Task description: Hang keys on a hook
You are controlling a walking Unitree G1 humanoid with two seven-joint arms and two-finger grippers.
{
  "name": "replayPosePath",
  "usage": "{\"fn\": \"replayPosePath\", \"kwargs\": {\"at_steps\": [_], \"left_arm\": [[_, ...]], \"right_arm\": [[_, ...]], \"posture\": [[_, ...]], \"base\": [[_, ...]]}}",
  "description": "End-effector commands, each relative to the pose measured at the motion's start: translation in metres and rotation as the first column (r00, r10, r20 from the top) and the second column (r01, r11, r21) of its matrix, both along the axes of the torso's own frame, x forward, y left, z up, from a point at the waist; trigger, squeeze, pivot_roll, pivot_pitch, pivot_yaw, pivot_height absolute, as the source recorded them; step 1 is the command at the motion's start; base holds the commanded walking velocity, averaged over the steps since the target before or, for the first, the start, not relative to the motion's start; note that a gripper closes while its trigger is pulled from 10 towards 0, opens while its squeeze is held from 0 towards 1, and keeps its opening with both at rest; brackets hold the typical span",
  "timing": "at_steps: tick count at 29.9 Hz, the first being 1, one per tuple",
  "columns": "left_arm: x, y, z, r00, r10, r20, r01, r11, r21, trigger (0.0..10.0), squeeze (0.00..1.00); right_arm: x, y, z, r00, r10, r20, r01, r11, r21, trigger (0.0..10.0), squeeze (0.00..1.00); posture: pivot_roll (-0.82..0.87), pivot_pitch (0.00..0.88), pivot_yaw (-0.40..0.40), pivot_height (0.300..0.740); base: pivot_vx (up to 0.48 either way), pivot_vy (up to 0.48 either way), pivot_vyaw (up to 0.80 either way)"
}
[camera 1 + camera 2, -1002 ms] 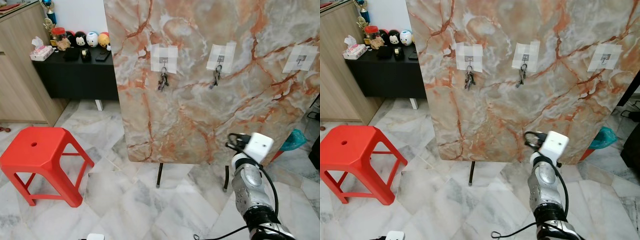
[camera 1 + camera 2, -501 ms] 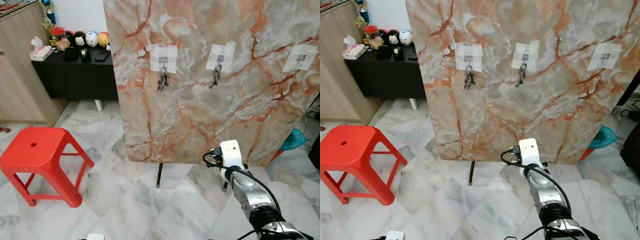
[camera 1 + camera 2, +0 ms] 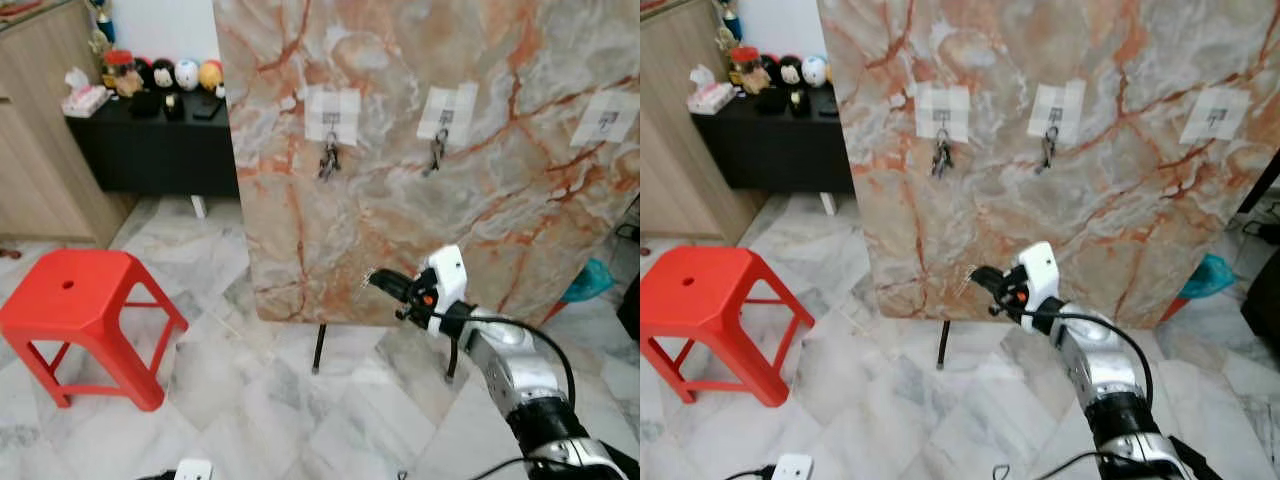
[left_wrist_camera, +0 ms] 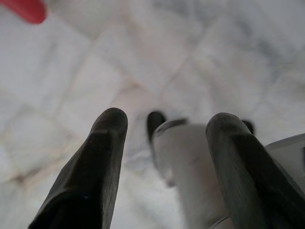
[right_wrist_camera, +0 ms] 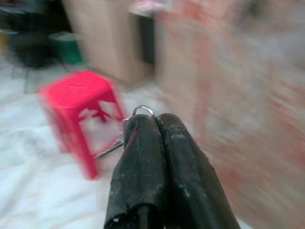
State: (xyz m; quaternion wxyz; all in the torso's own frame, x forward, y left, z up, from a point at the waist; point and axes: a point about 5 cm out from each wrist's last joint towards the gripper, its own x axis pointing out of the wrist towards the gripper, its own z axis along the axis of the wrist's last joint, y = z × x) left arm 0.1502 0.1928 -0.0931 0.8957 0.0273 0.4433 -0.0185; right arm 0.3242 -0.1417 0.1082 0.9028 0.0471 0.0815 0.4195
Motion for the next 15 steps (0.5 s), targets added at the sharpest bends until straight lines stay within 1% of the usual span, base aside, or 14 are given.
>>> {"fn": "replayPosePath", "kwargs": {"at_steps": [1, 3, 5, 6, 8, 10, 14, 15], "left_arm": [[-0.010, -0.016, -0.006, 0.998, -0.039, -0.039, 0.038, 0.999, -0.037, 10.0, 0.00], [-0.009, -0.015, -0.005, 0.999, -0.037, -0.033, 0.035, 0.999, -0.037, 10.0, 0.00], [-0.009, -0.014, -0.005, 0.999, -0.035, -0.031, 0.034, 0.999, -0.036, 10.0, 0.00], [-0.009, -0.014, -0.005, 0.999, -0.035, -0.031, 0.034, 0.999, -0.036, 10.0, 0.00], [-0.009, -0.013, -0.005, 0.999, -0.033, -0.029, 0.032, 0.999, -0.035, 10.0, 0.00], [-0.009, -0.013, -0.005, 0.999, -0.031, -0.030, 0.030, 0.999, -0.034, 10.0, 0.00], [-0.010, -0.013, -0.005, 0.999, -0.030, -0.033, 0.029, 0.999, -0.032, 10.0, 0.00], [-0.012, -0.012, -0.006, 0.999, -0.030, -0.040, 0.029, 0.999, -0.025, 10.0, 0.00]], "right_arm": [[-0.013, 0.004, 0.001, 0.991, 0.131, 0.005, -0.131, 0.991, -0.012, 10.0, 0.00], [-0.021, 0.006, 0.004, 0.978, 0.209, 0.002, -0.209, 0.978, 0.001, 10.0, 0.00], [-0.025, 0.007, 0.007, 0.969, 0.246, 0.001, -0.246, 0.969, 0.023, 10.0, 0.00], [-0.025, 0.007, 0.007, 0.969, 0.246, 0.001, -0.246, 0.969, 0.023, 10.0, 0.00], [-0.034, 0.009, 0.010, 0.944, 0.329, 0.002, -0.329, 0.944, 0.036, 10.0, 0.00], [-0.043, 0.010, 0.009, 0.922, 0.387, -0.008, -0.387, 0.921, 0.042, 10.0, 0.00], [-0.044, 0.010, 0.008, 0.918, 0.397, -0.011, -0.396, 0.917, 0.039, 10.0, 0.00], [-0.044, 0.010, 0.008, 0.913, 0.409, -0.011, -0.408, 0.912, 0.045, 10.0, 0.00]], "posture": [[0.05, 0.000, -0.103, 0.740], [0.05, 0.000, -0.107, 0.740], [0.04, 0.000, -0.110, 0.740], [0.04, 0.000, -0.110, 0.740], [0.04, 0.000, -0.113, 0.740], [0.04, 0.000, -0.118, 0.740], [0.04, 0.000, -0.120, 0.740], [0.04, 0.000, -0.122, 0.740]], "base": [[0.000, 0.000, 0.00], [0.000, 0.000, 0.00], [0.000, 0.000, 0.00], [0.000, 0.000, 0.00], [0.000, 0.000, 0.00], [0.000, 0.000, 0.00], [0.000, 0.000, 0.00], [0.000, 0.000, 0.00]]}}
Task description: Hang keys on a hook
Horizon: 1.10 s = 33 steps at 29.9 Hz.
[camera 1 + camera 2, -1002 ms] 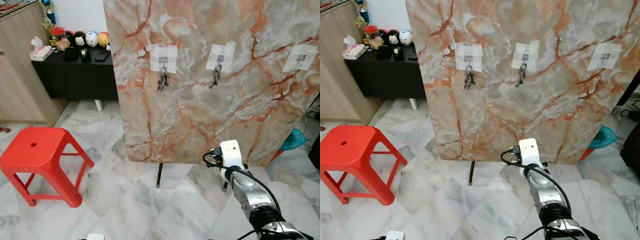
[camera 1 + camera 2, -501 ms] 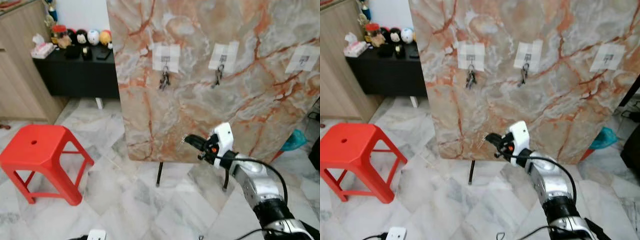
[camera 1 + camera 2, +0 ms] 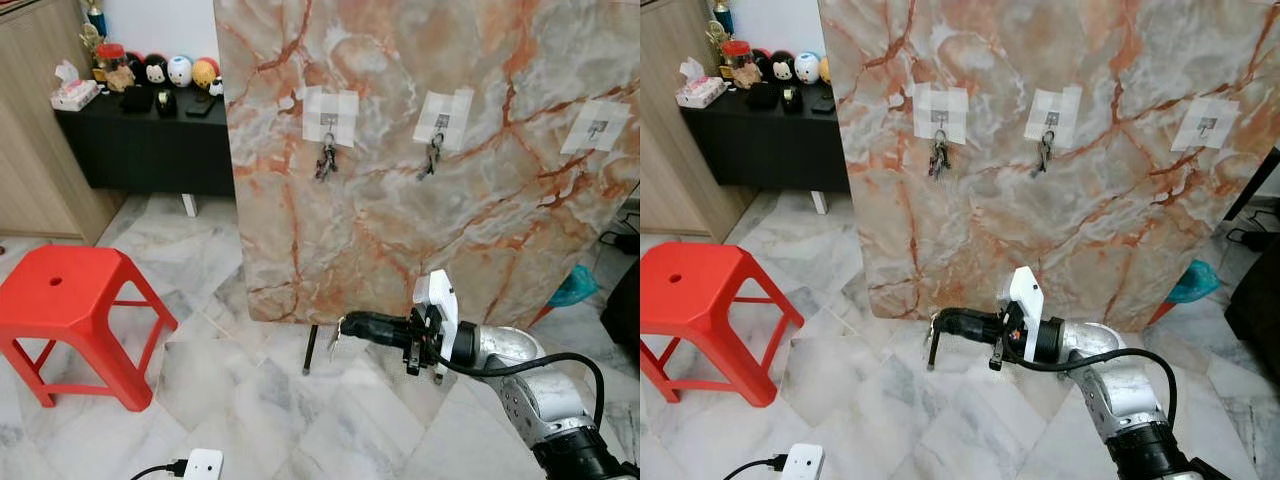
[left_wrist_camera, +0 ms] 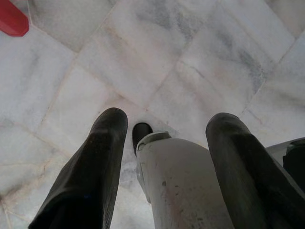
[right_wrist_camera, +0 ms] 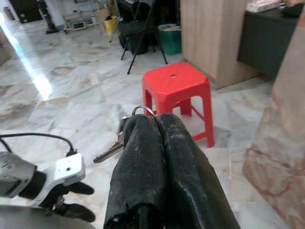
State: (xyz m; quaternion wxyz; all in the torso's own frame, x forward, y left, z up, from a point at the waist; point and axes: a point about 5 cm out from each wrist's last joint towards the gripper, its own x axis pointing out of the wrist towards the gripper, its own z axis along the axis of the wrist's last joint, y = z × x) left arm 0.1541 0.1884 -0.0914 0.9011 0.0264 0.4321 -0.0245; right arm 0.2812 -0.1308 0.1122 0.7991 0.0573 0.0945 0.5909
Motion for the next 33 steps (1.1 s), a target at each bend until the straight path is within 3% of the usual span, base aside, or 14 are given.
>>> {"fn": "replayPosePath", "kwargs": {"at_steps": [1, 5, 8, 10, 11, 14, 15, 17, 19, 22, 28, 33], "left_arm": [[-0.016, -0.007, -0.008, 0.998, -0.019, -0.067, 0.018, 1.000, -0.014, 10.0, 0.00], [-0.016, -0.007, -0.008, 0.998, -0.018, -0.068, 0.017, 1.000, -0.012, 10.0, 0.00], [-0.012, -0.008, -0.007, 0.997, -0.027, -0.071, 0.029, 0.999, 0.027, 10.0, 0.00], [0.006, -0.004, 0.000, 0.998, -0.057, -0.027, 0.059, 0.993, 0.102, 10.0, 0.00], [0.006, -0.004, 0.000, 0.998, -0.057, -0.027, 0.059, 0.993, 0.102, 10.0, 0.00], [0.025, 0.017, 0.012, 0.998, -0.064, 0.030, 0.055, 0.972, 0.230, 10.0, 0.00], [0.025, 0.017, 0.012, 0.998, -0.064, 0.030, 0.055, 0.972, 0.230, 10.0, 0.00], [0.029, 0.032, 0.017, 0.998, -0.026, 0.059, 0.009, 0.962, 0.274, 10.0, 0.00], [0.031, 0.036, 0.020, 0.997, -0.012, 0.081, -0.011, 0.961, 0.277, 10.0, 0.00], [0.048, 0.037, 0.034, 0.974, -0.028, 0.223, -0.028, 0.970, 0.243, 10.0, 0.00], [0.063, 0.027, 0.043, 0.951, -0.074, 0.299, 0.012, 0.979, 0.202, 10.0, 0.00], [0.085, 0.017, 0.058, 0.917, -0.152, 0.368, 0.090, 0.980, 0.179, 10.0, 0.00]], "right_arm": [[0.001, -0.002, 0.003, 1.000, 0.005, 0.016, -0.005, 1.000, -0.006, 10.0, 0.00], [0.004, -0.002, 0.002, 1.000, -0.008, 0.018, 0.009, 1.000, -0.011, 10.0, 0.00], [0.014, -0.004, -0.001, 0.997, -0.079, 0.019, 0.079, 0.997, -0.016, 10.0, 0.00], [0.014, -0.006, 0.001, 0.994, -0.105, -0.005, 0.105, 0.994, -0.023, 10.0, 0.00], [0.014, -0.006, 0.001, 0.994, -0.105, -0.005, 0.105, 0.994, -0.023, 10.0, 0.00], [0.010, -0.006, 0.001, 0.995, -0.097, -0.020, 0.096, 0.995, -0.014, 10.0, 0.00], [0.010, -0.006, 0.001, 0.995, -0.097, -0.020, 0.096, 0.995, -0.014, 10.0, 0.00], [0.010, -0.005, -0.002, 0.993, -0.114, -0.021, 0.113, 0.993, -0.011, 10.0, 0.00], [0.011, -0.005, -0.002, 0.993, -0.119, -0.022, 0.119, 0.993, -0.008, 10.0, 0.00], [0.011, -0.004, 0.000, 0.990, -0.138, -0.028, 0.138, 0.990, 0.022, 10.0, 0.00], [0.013, -0.002, 0.003, 0.988, -0.154, -0.028, 0.155, 0.987, 0.051, 10.0, 0.00], [0.022, 0.005, -0.001, 0.968, -0.247, -0.054, 0.252, 0.960, 0.126, 10.0, 0.00]], "posture": [[0.05, 0.000, -0.126, 0.740], [0.05, 0.000, -0.126, 0.740], [0.05, 0.000, -0.132, 0.740], [0.05, 0.000, -0.131, 0.740], [0.05, 0.000, -0.131, 0.740], [0.06, 0.000, -0.128, 0.740], [0.06, 0.000, -0.128, 0.740], [0.06, 0.000, -0.126, 0.740], [0.06, 0.000, -0.126, 0.740], [0.06, 0.000, -0.119, 0.740], [0.06, 0.003, -0.106, 0.740], [0.07, 0.000, -0.053, 0.740]], "base": [[0.000, 0.000, 0.00], [0.000, 0.000, 0.00], [0.000, 0.000, 0.00], [0.000, 0.000, 0.00], [0.000, 0.000, 0.00], [0.000, 0.000, 0.00], [0.000, 0.000, 0.00], [0.000, 0.000, 0.00], [0.000, 0.000, 0.00], [0.000, 0.000, 0.00], [0.000, 0.000, 0.00], [0.000, 0.000, 0.00]]}}
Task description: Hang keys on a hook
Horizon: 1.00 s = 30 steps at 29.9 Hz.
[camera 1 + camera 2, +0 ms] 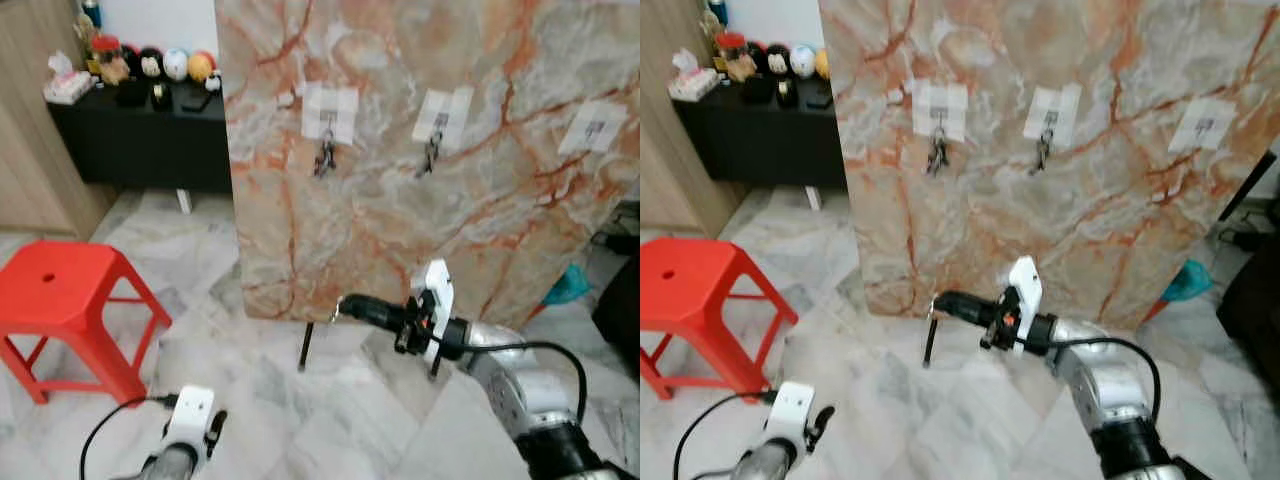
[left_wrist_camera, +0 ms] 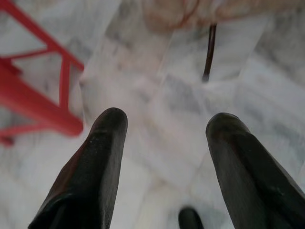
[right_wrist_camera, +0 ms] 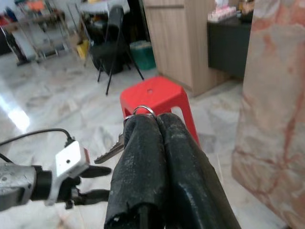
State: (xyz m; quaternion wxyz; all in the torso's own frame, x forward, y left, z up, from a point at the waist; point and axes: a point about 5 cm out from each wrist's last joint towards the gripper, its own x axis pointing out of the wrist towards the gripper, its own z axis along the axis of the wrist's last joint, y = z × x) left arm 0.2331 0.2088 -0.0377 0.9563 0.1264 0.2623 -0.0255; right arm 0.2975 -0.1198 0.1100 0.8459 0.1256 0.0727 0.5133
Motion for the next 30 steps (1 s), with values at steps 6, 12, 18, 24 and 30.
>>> {"fn": "replayPosePath", "kwargs": {"at_steps": [6, 12, 18, 24, 30], "left_arm": [[0.017, -0.001, 0.014, 0.996, -0.071, 0.057, 0.071, 0.997, 0.007, 10.0, 0.00], [0.016, 0.002, 0.014, 0.995, -0.083, 0.052, 0.083, 0.997, 0.003, 10.0, 0.00], [0.013, 0.004, 0.012, 0.997, -0.061, 0.051, 0.062, 0.998, -0.019, 10.0, 0.00], [0.009, 0.009, 0.011, 0.998, -0.051, 0.044, 0.052, 0.999, -0.017, 10.0, 0.00], [0.009, 0.012, 0.012, 0.998, -0.043, 0.050, 0.044, 0.999, -0.020, 10.0, 0.00]], "right_arm": [[0.017, -0.001, -0.003, 0.979, -0.205, -0.003, 0.205, 0.978, 0.030, 10.0, 0.00], [0.016, 0.005, 0.013, 0.979, -0.187, 0.078, 0.179, 0.979, 0.098, 10.0, 0.00], [0.014, 0.004, 0.022, 0.981, -0.156, 0.119, 0.137, 0.978, 0.156, 10.0, 0.00], [0.012, 0.005, 0.031, 0.979, -0.144, 0.146, 0.113, 0.972, 0.204, 10.0, 0.00], [0.010, 0.005, 0.030, 0.980, -0.121, 0.156, 0.090, 0.977, 0.194, 10.0, 0.00]], "posture": [[0.08, 0.000, -0.009, 0.740], [0.07, 0.000, 0.004, 0.740], [0.08, 0.000, -0.002, 0.740], [0.09, 0.000, -0.008, 0.740], [0.09, 0.000, -0.011, 0.740]], "base": [[0.000, 0.000, 0.00], [0.000, 0.000, 0.00], [0.000, 0.000, 0.00], [0.000, 0.000, 0.00], [0.000, 0.000, 0.00]]}}
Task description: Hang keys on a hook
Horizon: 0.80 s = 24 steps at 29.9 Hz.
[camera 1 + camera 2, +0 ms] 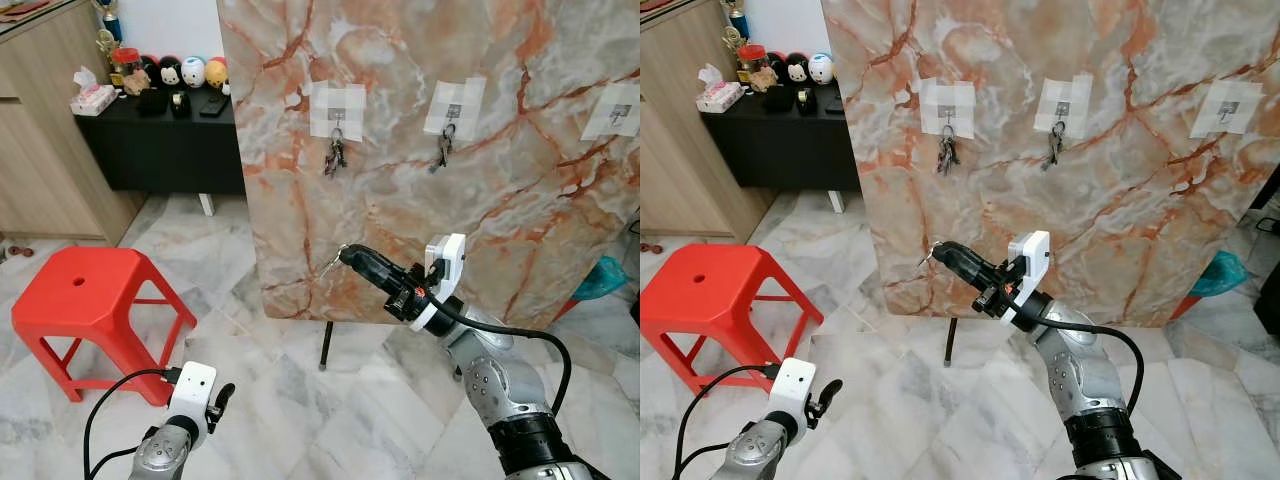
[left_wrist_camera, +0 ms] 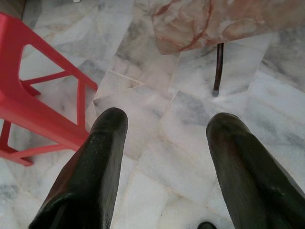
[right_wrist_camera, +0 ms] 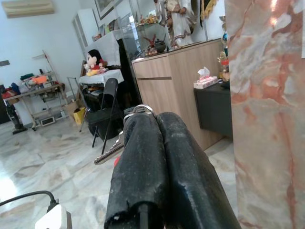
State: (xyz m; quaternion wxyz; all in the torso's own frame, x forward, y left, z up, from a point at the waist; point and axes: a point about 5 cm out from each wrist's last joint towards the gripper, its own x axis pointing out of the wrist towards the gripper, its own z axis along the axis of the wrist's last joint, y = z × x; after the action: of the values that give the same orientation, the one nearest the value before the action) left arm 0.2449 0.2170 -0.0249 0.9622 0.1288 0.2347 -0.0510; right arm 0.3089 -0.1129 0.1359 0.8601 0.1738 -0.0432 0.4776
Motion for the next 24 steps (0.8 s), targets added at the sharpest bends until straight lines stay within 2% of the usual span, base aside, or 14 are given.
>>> {"fn": "replayPosePath", "kwargs": {"at_steps": [1, 9, 24], "left_arm": [[-0.002, 0.003, 0.000, 1.000, 0.013, 0.002, -0.013, 1.000, -0.013, 10.0, 0.00], [-0.003, -0.002, -0.004, 1.000, 0.018, -0.020, -0.019, 0.999, -0.026, 10.0, 0.00], [-0.011, -0.004, -0.011, 0.998, 0.040, -0.047, -0.042, 0.998, -0.036, 10.0, 0.00]], "right_arm": [[-0.001, -0.002, 0.004, 1.000, -0.002, 0.024, 0.002, 1.000, -0.007, 10.0, 0.00], [0.004, -0.008, 0.000, 0.998, -0.066, -0.008, 0.065, 0.998, -0.024, 10.0, 0.00], [0.005, -0.007, -0.004, 0.994, -0.101, -0.036, 0.100, 0.995, -0.026, 10.0, 0.00]], "posture": [[0.09, 0.000, -0.013, 0.740], [0.06, 0.000, -0.016, 0.740], [0.06, 0.000, -0.030, 0.740]], "base": [[0.000, 0.000, 0.00], [0.000, 0.000, 0.00], [0.000, -0.262, 0.00]]}}
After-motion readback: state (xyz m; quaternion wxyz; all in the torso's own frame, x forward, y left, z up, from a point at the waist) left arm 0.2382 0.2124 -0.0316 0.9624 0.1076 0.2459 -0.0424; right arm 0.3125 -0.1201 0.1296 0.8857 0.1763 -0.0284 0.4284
